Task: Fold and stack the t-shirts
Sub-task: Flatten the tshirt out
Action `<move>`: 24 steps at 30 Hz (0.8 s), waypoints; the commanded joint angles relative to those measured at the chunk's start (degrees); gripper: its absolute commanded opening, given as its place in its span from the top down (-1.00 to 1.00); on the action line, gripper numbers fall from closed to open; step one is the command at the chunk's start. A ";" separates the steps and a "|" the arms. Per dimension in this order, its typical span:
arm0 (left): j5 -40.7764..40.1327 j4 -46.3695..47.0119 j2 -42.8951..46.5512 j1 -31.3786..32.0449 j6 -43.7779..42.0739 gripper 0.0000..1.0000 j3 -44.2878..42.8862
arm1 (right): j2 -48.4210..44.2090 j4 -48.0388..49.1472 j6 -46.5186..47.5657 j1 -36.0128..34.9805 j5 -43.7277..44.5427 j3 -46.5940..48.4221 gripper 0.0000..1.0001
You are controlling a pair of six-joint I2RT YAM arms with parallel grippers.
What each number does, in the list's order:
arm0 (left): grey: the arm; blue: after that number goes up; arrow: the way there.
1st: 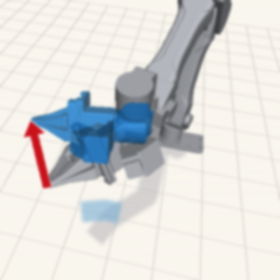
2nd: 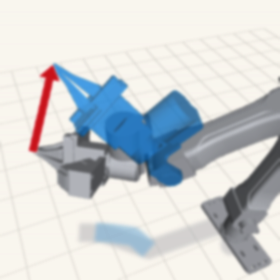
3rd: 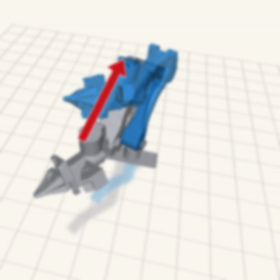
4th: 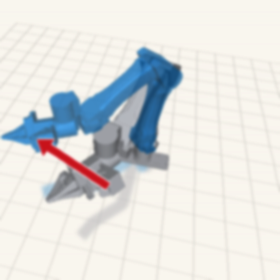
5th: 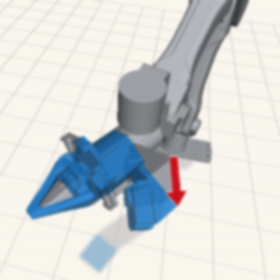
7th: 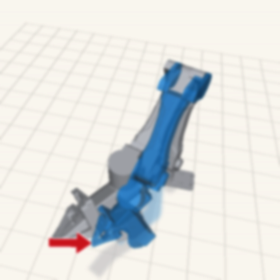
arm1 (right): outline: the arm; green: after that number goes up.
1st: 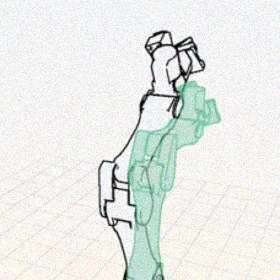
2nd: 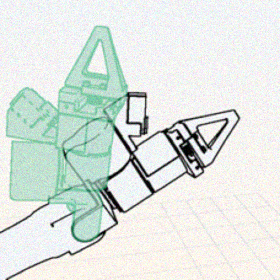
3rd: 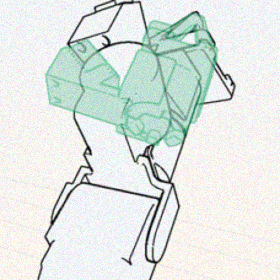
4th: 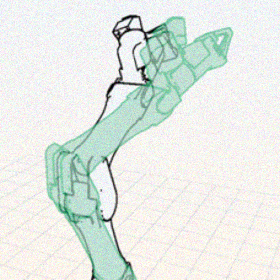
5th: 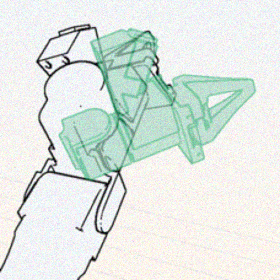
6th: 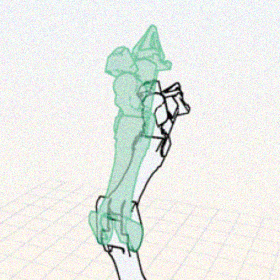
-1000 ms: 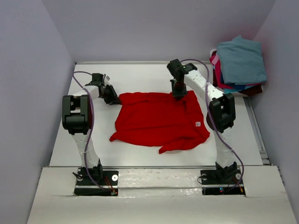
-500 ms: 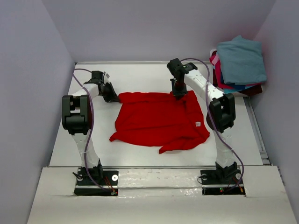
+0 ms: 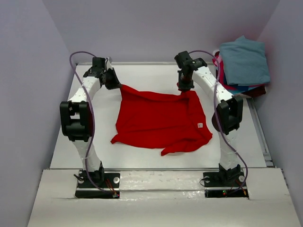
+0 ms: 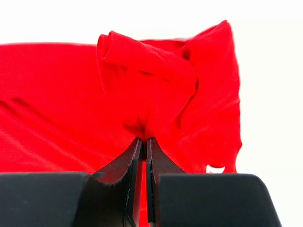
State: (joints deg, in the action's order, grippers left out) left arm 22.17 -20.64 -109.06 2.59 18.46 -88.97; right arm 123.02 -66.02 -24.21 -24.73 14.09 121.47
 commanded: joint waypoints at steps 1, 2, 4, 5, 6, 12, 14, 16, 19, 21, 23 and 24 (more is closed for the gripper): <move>-2.57 -2.91 0.25 1.89 -1.49 0.89 -4.71 | -2.97 3.53 -1.72 3.10 2.17 4.56 0.86; -3.27 -3.08 -0.54 1.89 -1.58 0.89 -6.03 | -2.27 3.88 -1.72 3.11 2.17 5.09 0.86; -3.80 -3.96 -1.94 2.41 -1.23 0.89 -7.35 | -1.39 4.32 -1.90 4.60 2.09 6.76 0.86; -4.41 -4.40 -2.39 2.42 -1.06 0.89 -8.84 | -0.16 4.49 -1.90 4.60 1.91 7.46 0.86; -4.85 -5.28 -2.83 2.42 -0.97 0.89 -9.46 | 0.46 4.58 -1.98 5.30 1.82 8.94 0.86; -8.54 -7.04 -4.58 2.42 -0.18 0.89 -13.15 | 5.64 4.85 -1.46 8.46 -0.11 14.57 0.86; -9.51 -7.48 -5.37 2.42 0.00 0.89 -13.95 | 6.87 5.20 -1.20 9.08 -0.46 16.42 0.86; -10.31 -7.39 -5.64 2.42 0.79 0.89 -14.48 | 9.06 4.94 -0.93 9.79 -0.99 17.74 0.86; -11.36 -7.04 -6.43 2.42 1.40 0.89 -14.83 | 10.39 5.64 -0.76 11.20 -2.31 18.54 0.86; -12.15 -6.78 -7.22 2.42 1.67 0.89 -15.01 | 11.10 6.25 -0.75 11.99 -2.83 17.84 0.86; -13.03 -6.34 -8.10 2.42 2.19 0.89 -15.09 | 11.45 8.18 -0.32 13.21 -3.27 17.05 0.86; -13.12 -6.08 -8.45 2.42 2.37 0.89 -15.09 | 11.54 8.53 -0.14 13.74 -3.36 17.13 0.86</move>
State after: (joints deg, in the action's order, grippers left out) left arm 11.60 -27.35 -116.71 5.15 19.66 -101.41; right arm 134.85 -62.11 -25.28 -13.08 12.05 137.38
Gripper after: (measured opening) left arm 0.076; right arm 0.102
